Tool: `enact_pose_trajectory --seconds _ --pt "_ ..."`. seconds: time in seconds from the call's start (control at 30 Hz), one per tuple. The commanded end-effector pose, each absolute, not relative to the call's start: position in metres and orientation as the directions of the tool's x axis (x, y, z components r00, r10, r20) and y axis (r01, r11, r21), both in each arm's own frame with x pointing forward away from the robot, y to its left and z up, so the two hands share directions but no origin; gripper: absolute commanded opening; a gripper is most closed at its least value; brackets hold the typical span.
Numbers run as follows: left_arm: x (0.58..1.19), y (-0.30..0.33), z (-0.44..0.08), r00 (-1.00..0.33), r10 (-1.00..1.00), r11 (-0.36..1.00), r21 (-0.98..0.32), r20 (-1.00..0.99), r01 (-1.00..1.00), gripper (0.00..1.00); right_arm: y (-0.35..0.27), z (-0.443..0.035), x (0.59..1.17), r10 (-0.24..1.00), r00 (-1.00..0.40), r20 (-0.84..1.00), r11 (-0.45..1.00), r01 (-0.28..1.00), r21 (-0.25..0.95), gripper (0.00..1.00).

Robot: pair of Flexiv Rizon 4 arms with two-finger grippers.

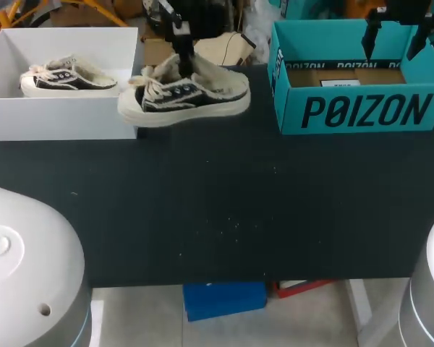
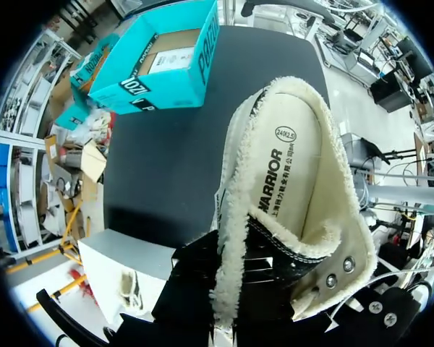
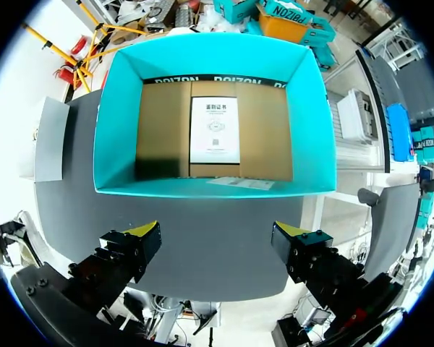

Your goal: Take the shoe out of the shoebox, open the shoe tongue, remove and reinsert the insole, then place the shoe into the shoebox

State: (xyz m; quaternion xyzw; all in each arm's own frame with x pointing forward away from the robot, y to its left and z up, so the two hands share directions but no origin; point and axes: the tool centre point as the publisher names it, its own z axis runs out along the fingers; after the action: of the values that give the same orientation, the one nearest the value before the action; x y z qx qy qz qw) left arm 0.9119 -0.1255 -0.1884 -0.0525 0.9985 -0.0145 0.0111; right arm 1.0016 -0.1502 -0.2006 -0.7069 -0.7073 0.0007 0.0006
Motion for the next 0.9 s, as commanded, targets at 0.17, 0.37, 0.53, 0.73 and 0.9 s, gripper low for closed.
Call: enact_pose_trajectory --seconds 0.17,0.37,0.53,0.73,0.9 --pt "0.895 -0.184 -0.256 -0.996 -0.085 0.996 -0.011 -0.006 -0.085 0.0 -0.15 -0.2 1.001 1.0 0.0 0.0 0.0 1.0 -0.002 1.0" --pt "0.89 -0.186 -0.294 -0.996 -0.084 0.996 -0.031 0.025 -0.085 0.0 -0.15 -0.2 1.001 1.0 0.0 0.0 0.0 1.0 -0.002 1.0" --pt "0.886 -0.191 -0.325 -0.997 -0.062 0.998 -0.023 0.039 -0.063 0.0 -0.15 -0.2 1.001 1.0 0.0 0.0 0.0 1.0 -0.002 1.0" --pt "0.878 -0.195 -0.358 -0.998 -0.041 0.999 -0.002 0.041 -0.041 0.0 -0.15 -0.2 1.001 1.0 0.0 0.0 0.0 1.0 -0.002 1.0" --pt "0.873 -0.193 -0.386 -0.996 -0.038 0.999 0.004 0.079 -0.038 0.0 -0.15 -0.2 1.001 1.0 0.0 0.0 0.0 1.0 -0.002 1.0"
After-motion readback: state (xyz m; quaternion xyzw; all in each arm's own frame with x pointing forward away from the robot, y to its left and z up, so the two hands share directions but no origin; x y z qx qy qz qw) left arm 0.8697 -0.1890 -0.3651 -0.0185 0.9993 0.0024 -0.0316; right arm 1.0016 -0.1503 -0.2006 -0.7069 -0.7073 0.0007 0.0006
